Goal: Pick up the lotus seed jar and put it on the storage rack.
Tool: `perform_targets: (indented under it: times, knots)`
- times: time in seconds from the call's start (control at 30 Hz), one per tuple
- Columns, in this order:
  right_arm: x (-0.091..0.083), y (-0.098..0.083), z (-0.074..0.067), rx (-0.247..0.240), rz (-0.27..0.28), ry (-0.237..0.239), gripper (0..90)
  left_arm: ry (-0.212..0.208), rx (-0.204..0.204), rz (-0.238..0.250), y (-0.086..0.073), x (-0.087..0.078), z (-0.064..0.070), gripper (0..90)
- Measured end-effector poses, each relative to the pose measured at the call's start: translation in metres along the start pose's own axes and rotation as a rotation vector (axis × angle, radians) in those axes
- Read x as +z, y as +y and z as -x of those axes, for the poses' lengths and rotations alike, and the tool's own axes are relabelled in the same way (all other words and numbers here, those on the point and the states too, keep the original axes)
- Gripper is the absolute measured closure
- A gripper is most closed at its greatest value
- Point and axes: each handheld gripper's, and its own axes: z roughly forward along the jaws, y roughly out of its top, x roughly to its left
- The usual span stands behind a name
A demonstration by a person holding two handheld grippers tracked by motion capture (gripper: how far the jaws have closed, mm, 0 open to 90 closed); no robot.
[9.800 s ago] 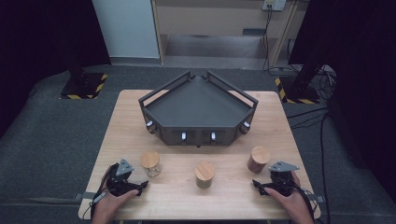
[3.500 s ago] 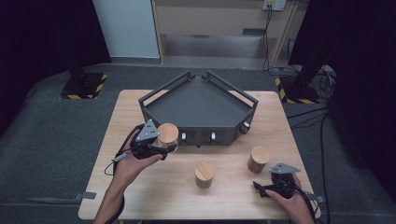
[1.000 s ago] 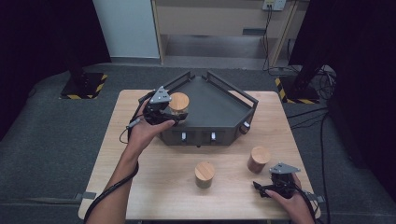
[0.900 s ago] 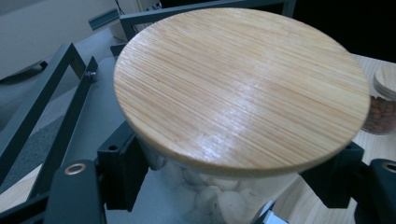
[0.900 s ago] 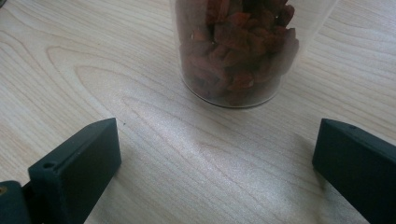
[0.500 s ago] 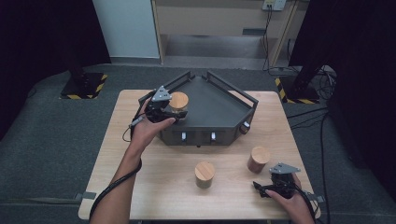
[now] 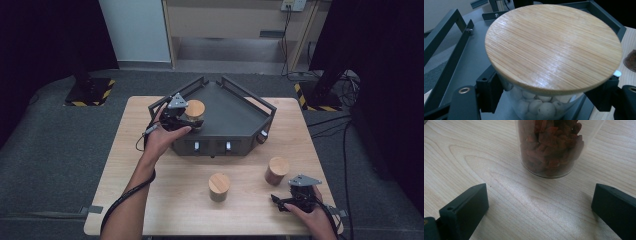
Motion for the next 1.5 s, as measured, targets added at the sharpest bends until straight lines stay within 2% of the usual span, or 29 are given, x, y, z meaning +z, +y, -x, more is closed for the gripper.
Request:
perform_targets:
  times: [0.67,0.97,1.5]
  knots:
    - [0.0000,0.0000,0.0000,-0.001,0.000,0.000,1.3,-0.007,-0.016,-0.022,-0.0059,0.0089,-0.0036,24.6]
    - [0.0000,0.0000,0.0000,-0.001,0.000,0.000,1.3,-0.019,-0.044,-0.015,-0.0097,0.0102,-0.0073,24.6]
    - [0.0000,0.0000,0.0000,-0.001,0.000,0.000,1.3,-0.019,-0.047,-0.019,-0.0088,0.0104,-0.0073,24.5]
